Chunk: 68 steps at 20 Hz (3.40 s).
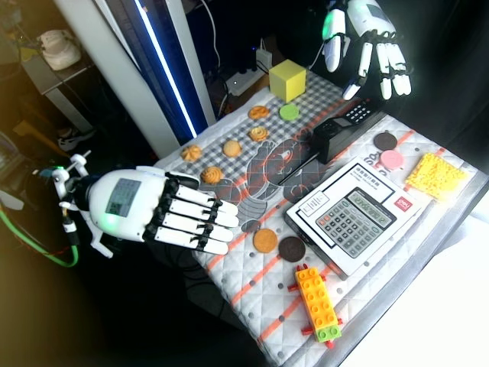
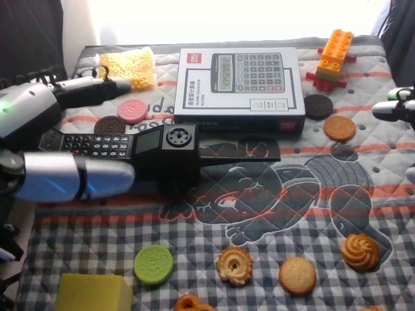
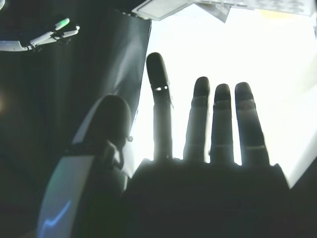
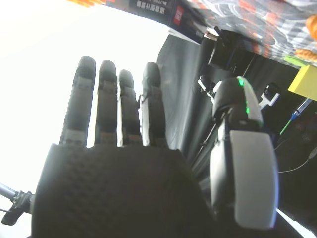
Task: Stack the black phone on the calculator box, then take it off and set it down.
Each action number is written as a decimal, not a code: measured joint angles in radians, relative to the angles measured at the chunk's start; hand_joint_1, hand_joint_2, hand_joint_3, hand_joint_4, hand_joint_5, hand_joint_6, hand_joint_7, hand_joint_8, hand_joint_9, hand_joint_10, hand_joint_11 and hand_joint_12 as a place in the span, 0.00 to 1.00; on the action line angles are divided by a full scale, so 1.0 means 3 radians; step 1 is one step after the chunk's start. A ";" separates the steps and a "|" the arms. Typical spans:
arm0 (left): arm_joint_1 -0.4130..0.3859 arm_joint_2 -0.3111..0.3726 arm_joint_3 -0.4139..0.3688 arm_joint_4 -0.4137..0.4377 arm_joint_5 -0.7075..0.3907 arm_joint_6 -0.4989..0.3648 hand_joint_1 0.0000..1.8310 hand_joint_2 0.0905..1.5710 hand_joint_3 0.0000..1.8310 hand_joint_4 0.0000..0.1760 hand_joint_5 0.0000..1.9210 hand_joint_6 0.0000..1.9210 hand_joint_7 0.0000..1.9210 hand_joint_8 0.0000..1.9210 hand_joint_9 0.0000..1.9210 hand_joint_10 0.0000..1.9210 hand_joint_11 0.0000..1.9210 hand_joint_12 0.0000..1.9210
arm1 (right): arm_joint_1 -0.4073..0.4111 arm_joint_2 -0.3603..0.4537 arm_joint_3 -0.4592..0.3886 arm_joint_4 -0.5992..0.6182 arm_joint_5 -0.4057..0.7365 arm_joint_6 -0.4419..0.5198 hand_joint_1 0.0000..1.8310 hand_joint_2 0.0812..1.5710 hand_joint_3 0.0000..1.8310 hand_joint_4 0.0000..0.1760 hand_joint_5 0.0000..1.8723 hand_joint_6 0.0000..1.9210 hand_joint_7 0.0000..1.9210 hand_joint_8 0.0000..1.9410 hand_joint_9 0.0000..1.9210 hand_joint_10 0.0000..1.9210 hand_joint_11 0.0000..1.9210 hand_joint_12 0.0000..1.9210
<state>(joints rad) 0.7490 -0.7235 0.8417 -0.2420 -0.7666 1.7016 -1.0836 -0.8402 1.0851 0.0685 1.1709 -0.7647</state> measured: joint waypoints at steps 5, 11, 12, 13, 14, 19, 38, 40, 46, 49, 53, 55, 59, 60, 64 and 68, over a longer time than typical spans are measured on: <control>-0.0131 -0.0094 0.0179 -0.0017 0.0165 -0.0003 0.38 0.52 0.00 1.00 0.01 0.00 0.04 0.00 0.06 0.00 0.00 0.22 | -0.0001 0.0000 0.0000 0.0003 -0.0006 0.0000 0.22 0.82 0.00 0.35 0.22 0.00 0.21 0.00 0.24 0.01 0.23 0.09; -0.0516 -0.0445 0.0600 -0.0038 0.0825 -0.0004 0.33 0.54 0.00 0.91 0.04 0.01 0.08 0.00 0.13 0.01 0.00 0.38 | -0.0001 -0.0004 0.0000 0.0000 -0.0006 0.0000 0.22 0.82 0.00 0.44 0.21 0.00 0.21 0.00 0.23 0.00 0.23 0.08; -0.0524 -0.0450 0.0601 -0.0065 0.0880 0.0000 0.33 0.54 0.00 0.91 0.04 0.01 0.08 0.00 0.13 0.01 0.00 0.38 | -0.0003 -0.0004 0.0000 -0.0001 -0.0006 0.0000 0.22 0.82 0.00 0.44 0.21 0.00 0.21 0.00 0.23 0.00 0.23 0.08; -0.0524 -0.0450 0.0599 -0.0132 0.0944 -0.0006 0.33 0.54 0.00 0.65 0.08 0.01 0.09 0.00 0.14 0.01 0.00 0.36 | -0.0003 -0.0004 0.0000 0.0000 -0.0008 0.0000 0.23 0.82 0.00 0.39 0.22 0.00 0.21 0.00 0.24 0.00 0.24 0.08; -0.0524 -0.0450 0.0571 -0.0261 0.1016 -0.0001 0.33 0.55 0.00 0.40 0.11 0.01 0.12 0.01 0.14 0.01 0.00 0.33 | -0.0001 -0.0004 0.0000 0.0003 -0.0008 0.0000 0.24 0.82 0.00 0.40 0.21 0.00 0.21 0.00 0.23 0.00 0.24 0.08; -0.0484 -0.0510 0.0565 -0.0395 0.1059 -0.0004 0.39 0.55 0.00 0.36 0.19 0.01 0.23 0.01 0.23 0.01 0.00 0.60 | -0.0003 -0.0004 0.0000 -0.0006 -0.0006 0.0000 0.25 0.82 0.00 0.36 0.23 0.00 0.20 0.00 0.24 0.00 0.24 0.07; -0.0577 -0.0603 0.0585 -0.0445 0.1213 0.0019 0.67 0.71 0.00 0.00 0.55 0.42 0.41 0.70 0.44 0.65 0.41 0.83 | -0.0003 -0.0006 0.0000 -0.0008 -0.0006 0.0001 0.17 0.83 0.00 0.39 0.23 0.00 0.23 0.00 0.25 0.00 0.27 0.06; -0.0640 -0.0483 0.0421 -0.0135 0.1152 0.0011 0.68 0.69 0.00 0.00 0.57 0.39 0.45 0.64 0.43 0.65 0.37 0.84 | -0.0003 -0.0006 0.0000 -0.0006 -0.0006 0.0003 0.18 0.83 0.00 0.44 0.23 0.00 0.23 0.00 0.25 0.00 0.27 0.05; -0.1144 -0.0484 0.0455 0.0299 0.1017 0.0006 0.75 0.69 0.00 0.00 0.51 0.49 0.47 0.55 0.49 0.62 0.39 0.66 | -0.0022 -0.0039 0.0005 -0.0006 -0.0005 0.0003 0.17 0.84 0.00 0.27 0.23 0.00 0.23 0.00 0.25 0.00 0.27 0.05; -0.1427 -0.0741 0.0773 0.0238 0.1166 0.0008 0.67 0.70 0.00 0.00 0.53 0.45 0.48 0.60 0.44 0.47 0.32 0.71 | -0.0022 -0.0052 0.0014 -0.0014 -0.0006 0.0003 0.17 0.84 0.00 0.28 0.23 0.00 0.23 0.00 0.25 0.00 0.26 0.04; -0.1718 -0.1209 0.1223 0.0221 0.1489 0.0017 0.75 0.68 0.00 0.00 0.52 0.51 0.50 0.49 0.50 0.57 0.36 0.58 | 0.0014 -0.0085 0.0057 -0.0005 -0.0008 0.0003 0.20 0.85 0.00 0.28 0.23 0.00 0.24 0.00 0.26 0.00 0.26 0.04; -0.1774 -0.1459 0.1433 0.0223 0.1626 0.0011 0.75 0.68 0.00 0.00 0.52 0.49 0.51 0.48 0.48 0.59 0.35 0.58 | 0.0055 -0.0123 0.0062 -0.0057 -0.0017 0.0004 0.19 0.85 0.00 0.27 0.23 0.00 0.24 0.00 0.26 0.00 0.27 0.05; -0.1815 -0.1827 0.1794 0.0128 0.1840 0.0010 0.69 0.68 0.00 0.00 0.57 0.36 0.48 0.60 0.44 0.49 0.33 0.67 | 0.0149 -0.0167 0.0112 -0.0118 -0.0074 0.0003 0.16 0.84 0.00 0.45 0.23 0.00 0.23 0.00 0.25 0.00 0.26 0.04; -0.1830 -0.1911 0.1905 0.0085 0.1883 0.0015 0.68 0.68 0.00 0.00 0.57 0.35 0.49 0.62 0.48 0.41 0.38 0.66 | 0.0167 -0.0179 0.0126 -0.0131 -0.0079 0.0003 0.19 0.85 0.00 0.41 0.23 0.00 0.24 0.00 0.25 0.00 0.26 0.05; -0.1854 -0.2107 0.2154 -0.0074 0.1933 0.0013 0.67 0.70 0.00 0.00 0.54 0.43 0.45 0.65 0.41 0.52 0.21 0.85 | 0.0197 -0.0217 0.0132 -0.0206 -0.0100 0.0003 0.22 0.84 0.00 0.56 0.24 0.00 0.26 0.00 0.27 0.00 0.28 0.07; -0.1834 -0.2126 0.2177 -0.0136 0.1958 0.0019 0.64 0.64 0.00 0.00 0.34 0.23 0.40 0.37 0.38 0.40 0.18 0.74 | 0.0197 -0.0217 0.0140 -0.0184 -0.0107 0.0004 0.22 0.84 0.00 0.42 0.23 0.00 0.26 0.00 0.27 0.00 0.29 0.07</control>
<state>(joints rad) 0.1989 -1.3613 1.4948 -0.2829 -0.1791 1.7073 -1.0245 -0.9054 1.1271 0.0132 1.1389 -0.7635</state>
